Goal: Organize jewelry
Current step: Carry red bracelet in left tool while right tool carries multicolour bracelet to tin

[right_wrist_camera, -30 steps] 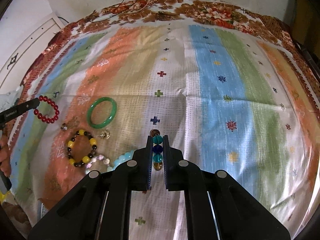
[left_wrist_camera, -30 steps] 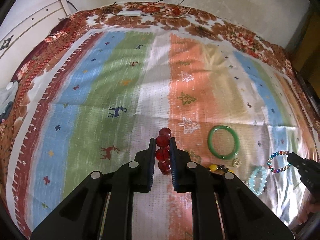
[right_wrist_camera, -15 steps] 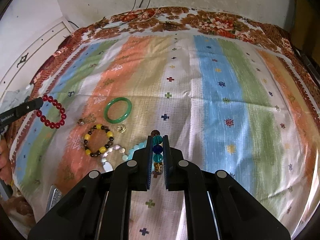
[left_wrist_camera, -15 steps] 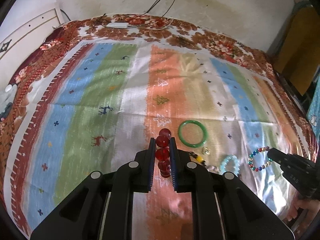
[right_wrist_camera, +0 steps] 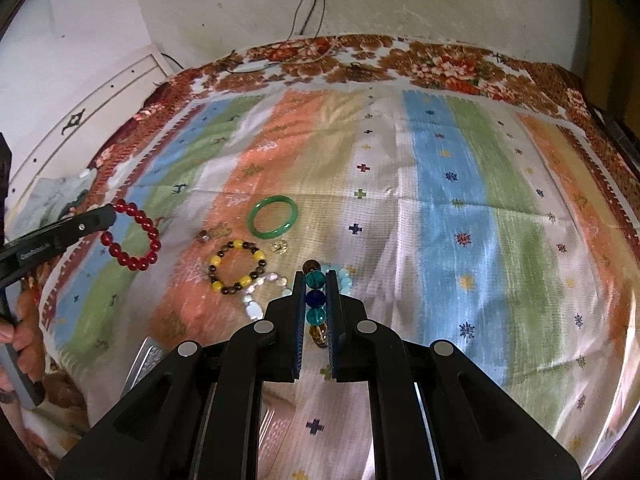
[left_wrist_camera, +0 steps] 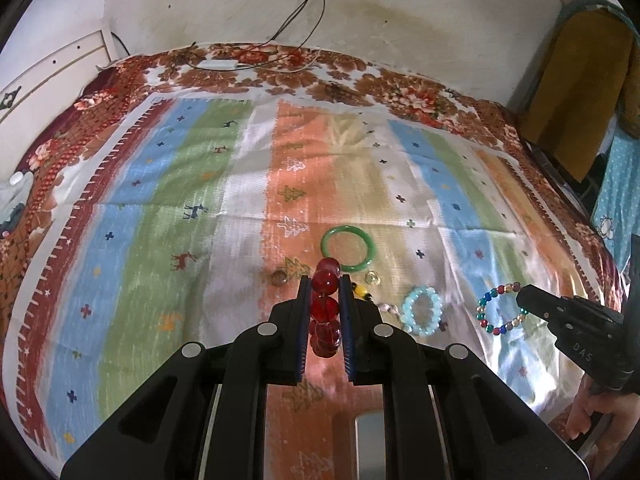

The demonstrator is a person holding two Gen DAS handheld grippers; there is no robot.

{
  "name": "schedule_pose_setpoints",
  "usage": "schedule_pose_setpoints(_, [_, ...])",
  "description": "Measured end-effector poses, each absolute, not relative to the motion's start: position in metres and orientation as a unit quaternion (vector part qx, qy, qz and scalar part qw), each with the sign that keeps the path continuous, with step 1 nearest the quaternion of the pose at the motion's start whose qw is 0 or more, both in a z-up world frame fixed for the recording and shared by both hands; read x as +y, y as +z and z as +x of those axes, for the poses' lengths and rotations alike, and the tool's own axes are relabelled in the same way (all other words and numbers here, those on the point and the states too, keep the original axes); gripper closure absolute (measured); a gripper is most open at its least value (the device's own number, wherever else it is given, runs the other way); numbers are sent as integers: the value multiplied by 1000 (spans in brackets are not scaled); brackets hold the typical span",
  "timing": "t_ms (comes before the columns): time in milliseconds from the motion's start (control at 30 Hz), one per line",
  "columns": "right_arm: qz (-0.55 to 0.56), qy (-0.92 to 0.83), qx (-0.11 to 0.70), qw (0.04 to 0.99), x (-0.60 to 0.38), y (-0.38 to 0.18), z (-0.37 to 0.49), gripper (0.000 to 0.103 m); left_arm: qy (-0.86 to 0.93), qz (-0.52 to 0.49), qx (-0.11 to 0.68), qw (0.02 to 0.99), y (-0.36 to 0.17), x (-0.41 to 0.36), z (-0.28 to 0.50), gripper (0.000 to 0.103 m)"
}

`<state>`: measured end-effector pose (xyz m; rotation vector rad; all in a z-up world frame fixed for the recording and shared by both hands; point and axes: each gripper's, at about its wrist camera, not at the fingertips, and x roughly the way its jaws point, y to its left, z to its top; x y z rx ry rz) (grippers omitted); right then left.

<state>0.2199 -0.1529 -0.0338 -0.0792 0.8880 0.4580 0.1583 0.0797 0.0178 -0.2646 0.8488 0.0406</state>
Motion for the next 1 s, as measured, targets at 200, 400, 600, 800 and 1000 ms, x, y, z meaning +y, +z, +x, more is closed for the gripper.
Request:
schedule_pose_setpoints(200, [-46,224,423,877,-152,-34,210,93,8,-122,407,905,19,70,146,90])
schedule_pose_setpoints(400, [-45,238,416,876,-150,-33,199,93,-4,-116,408,906,19,63,139,90])
schedule_pose_setpoints(600, [-44,256,404,877,-148,-27,184,93,-22,-113,398,910,22,53,126,90])
schedule_pose_setpoints(800, [-43,268,399,876,-148,-26,171,93,-34,-108,392,913,22,44,110,90])
schedule_pose_setpoints(1000, [-46,285,394,873,-145,-23,154,93,-46,-105,388,915,22,35,94,90])
